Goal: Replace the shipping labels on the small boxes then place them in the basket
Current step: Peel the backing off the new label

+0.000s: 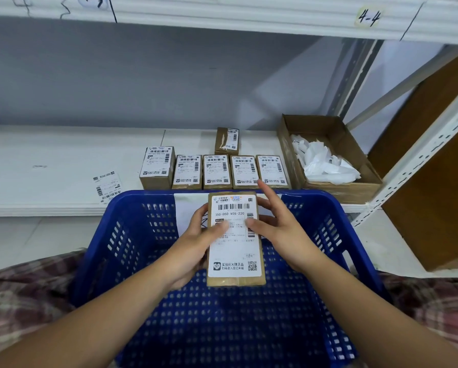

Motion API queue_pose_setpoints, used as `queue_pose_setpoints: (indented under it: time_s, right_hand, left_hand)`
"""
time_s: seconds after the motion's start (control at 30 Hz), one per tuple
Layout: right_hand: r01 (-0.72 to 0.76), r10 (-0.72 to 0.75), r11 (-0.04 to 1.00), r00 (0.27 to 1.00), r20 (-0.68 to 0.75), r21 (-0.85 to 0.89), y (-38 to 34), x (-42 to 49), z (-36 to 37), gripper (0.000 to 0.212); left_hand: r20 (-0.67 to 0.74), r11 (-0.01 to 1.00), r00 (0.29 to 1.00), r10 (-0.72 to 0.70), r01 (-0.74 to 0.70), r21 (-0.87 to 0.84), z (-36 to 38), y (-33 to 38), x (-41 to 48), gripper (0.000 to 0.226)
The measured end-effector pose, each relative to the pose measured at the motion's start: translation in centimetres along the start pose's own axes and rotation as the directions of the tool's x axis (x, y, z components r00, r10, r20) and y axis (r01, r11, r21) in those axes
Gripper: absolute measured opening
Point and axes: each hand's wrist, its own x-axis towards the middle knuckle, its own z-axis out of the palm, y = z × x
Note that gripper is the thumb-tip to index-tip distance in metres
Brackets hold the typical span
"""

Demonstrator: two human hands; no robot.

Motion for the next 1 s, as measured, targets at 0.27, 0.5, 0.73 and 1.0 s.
queue_pose_setpoints:
  time_s: [0.27,0.5,0.73,1.0]
  right_hand:
    - [-0.035,0.033,0.999,0.998,0.058,0.04,0.7,-0.6,0.6,0.057]
    - [-0.097,0.094,0.995,0.993,0.075,0.026,1.1,-0.7,1.2,0.06]
    - [-0.122,0.126,0.992,0.983,0.137,-0.034,1.4,-0.9,1.5,0.074]
    - [-0.192,0.19,0.974,0.981,0.027,0.12,1.6,-0.6,1.6,0.086]
  left_hand:
    - [-0.103,0.997,0.992,0.069,-0.064,0.049,-0.2,-0.6,0.1,0.055]
    - [-0.252,0.998,0.967,0.049,-0.036,0.056,-0.3,-0.1,0.4,0.025]
    - [-0.34,0.998,0.94,0.04,-0.021,0.06,-0.3,-0.2,0.6,0.028]
    - [-0.132,0.997,0.99,-0.053,0.044,-0.069,-0.8,0.6,0.6,0.048]
